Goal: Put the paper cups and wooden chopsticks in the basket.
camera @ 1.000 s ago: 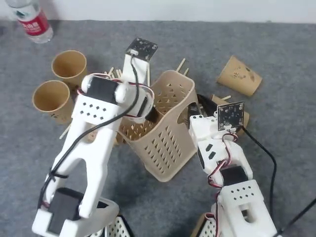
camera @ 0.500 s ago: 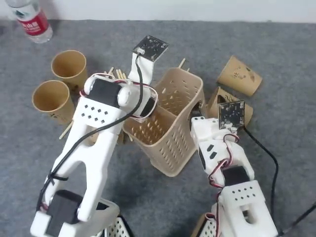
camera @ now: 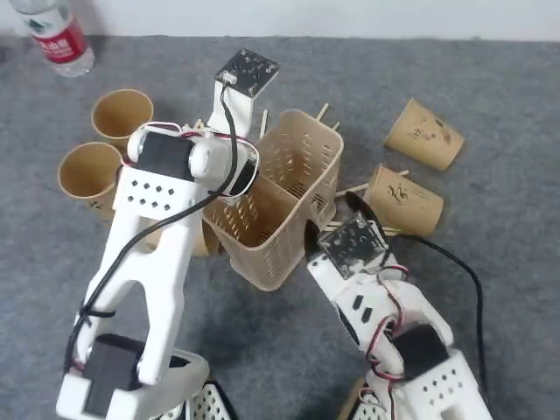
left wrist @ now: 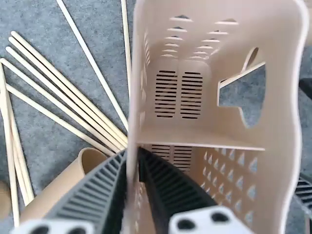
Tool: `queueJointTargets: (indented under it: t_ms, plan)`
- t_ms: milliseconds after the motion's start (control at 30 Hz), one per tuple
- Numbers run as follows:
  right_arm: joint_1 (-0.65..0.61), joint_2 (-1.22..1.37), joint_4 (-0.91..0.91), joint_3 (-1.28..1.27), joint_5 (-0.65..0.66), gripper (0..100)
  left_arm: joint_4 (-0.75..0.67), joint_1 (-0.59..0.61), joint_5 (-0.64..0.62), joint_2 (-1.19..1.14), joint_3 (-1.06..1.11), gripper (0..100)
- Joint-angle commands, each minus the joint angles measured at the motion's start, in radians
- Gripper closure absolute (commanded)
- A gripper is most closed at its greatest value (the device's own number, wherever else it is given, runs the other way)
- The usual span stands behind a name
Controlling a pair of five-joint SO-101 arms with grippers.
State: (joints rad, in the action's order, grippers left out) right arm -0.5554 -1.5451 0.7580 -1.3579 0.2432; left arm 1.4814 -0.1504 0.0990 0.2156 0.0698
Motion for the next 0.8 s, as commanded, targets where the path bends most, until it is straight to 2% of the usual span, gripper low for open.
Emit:
queueJointTargets:
  t_ms: [0,200,267,333,467,600,767]
  plan:
    - [0.028,-0.128,0.104,0.040,0.025,74.5,-0.005,-0.009,0.002,0.014,-0.038,99]
    - [0.165,-0.277,0.209,0.152,0.026,74.5,0.037,-0.011,0.008,0.023,-0.045,97]
    - [0.226,-0.248,0.194,0.183,0.026,74.5,0.071,-0.011,0.046,0.023,-0.056,92]
    - [0.272,-0.196,0.162,0.186,0.026,74.5,0.092,-0.015,0.098,0.023,-0.064,83]
    - [0.344,-0.030,0.085,0.190,0.026,74.6,0.095,0.008,0.080,0.023,-0.134,70]
    - [0.377,0.206,0.028,0.273,0.023,74.5,0.123,0.029,0.032,0.061,-0.255,68]
    - [0.374,0.604,0.035,0.505,0.018,74.3,0.170,0.061,0.029,0.235,-0.346,68]
